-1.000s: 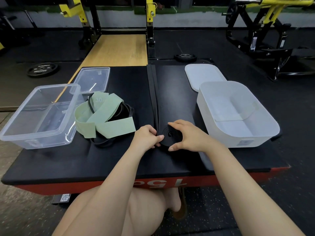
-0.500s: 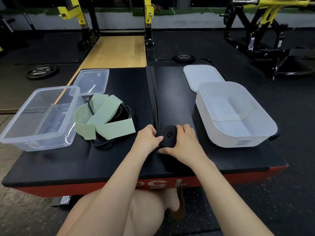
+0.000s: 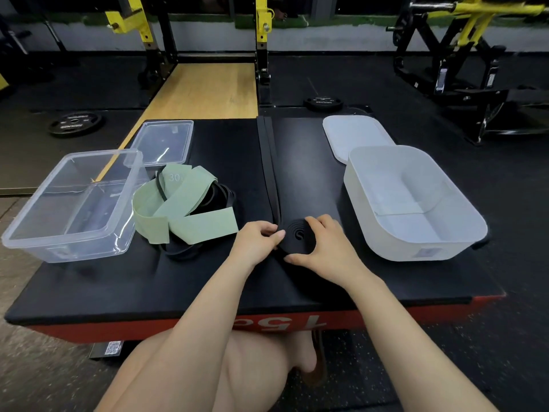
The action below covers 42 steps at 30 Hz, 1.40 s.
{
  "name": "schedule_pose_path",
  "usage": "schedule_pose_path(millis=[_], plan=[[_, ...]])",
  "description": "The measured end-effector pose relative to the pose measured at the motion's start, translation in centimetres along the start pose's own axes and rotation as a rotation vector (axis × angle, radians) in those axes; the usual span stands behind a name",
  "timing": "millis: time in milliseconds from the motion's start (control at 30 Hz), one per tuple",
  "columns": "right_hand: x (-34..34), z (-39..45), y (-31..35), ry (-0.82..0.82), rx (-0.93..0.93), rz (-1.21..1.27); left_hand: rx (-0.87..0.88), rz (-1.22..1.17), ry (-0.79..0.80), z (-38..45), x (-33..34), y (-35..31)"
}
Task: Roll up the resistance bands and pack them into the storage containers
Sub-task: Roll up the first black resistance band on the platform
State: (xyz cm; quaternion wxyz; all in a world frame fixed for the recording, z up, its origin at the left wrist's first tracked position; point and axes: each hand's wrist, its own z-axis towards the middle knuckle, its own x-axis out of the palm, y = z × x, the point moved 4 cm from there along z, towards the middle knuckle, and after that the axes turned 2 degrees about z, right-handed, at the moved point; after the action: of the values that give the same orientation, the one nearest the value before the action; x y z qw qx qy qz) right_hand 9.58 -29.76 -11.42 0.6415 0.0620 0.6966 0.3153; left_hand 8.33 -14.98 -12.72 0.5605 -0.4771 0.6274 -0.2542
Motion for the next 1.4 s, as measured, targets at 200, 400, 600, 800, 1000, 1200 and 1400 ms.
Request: schedule_pose_path(millis=[200,400,600,800,1000,1200,1400], plan=[[-0.8,0.7,-0.5,0.156,-0.064,0.025,-0.012,-0.013,-0.012,0.0,-0.1,0.0],[-1.1,1.4,-1.0,0.269,-0.095,0.053,-0.035,0.038,-0.019,0.0,0.2,0.0],[-0.7,1.2,-1.0,0.251,-0.078,0.051,-0.043,0.153,-0.04,0.5,0.4,0.0],[-0.8,-1.0,-0.8,-0.008,0.033,-0.064,-0.032,0.133,-0.046,0.4,0.5,0.1],[0.5,-1.7,0.9,-0.126,0.075,-0.136,-0.027,0.119,-0.082,0.3,0.4,-0.2],[0.7,-0.9,1.6,-0.177,0.118,-0.163,0.005,0.105,-0.091,0.0,0.4,-0.4],[0.3,-0.5,1.2,-0.088,0.063,-0.116,-0.003,0.085,-0.084,0.1,0.3,-0.3]])
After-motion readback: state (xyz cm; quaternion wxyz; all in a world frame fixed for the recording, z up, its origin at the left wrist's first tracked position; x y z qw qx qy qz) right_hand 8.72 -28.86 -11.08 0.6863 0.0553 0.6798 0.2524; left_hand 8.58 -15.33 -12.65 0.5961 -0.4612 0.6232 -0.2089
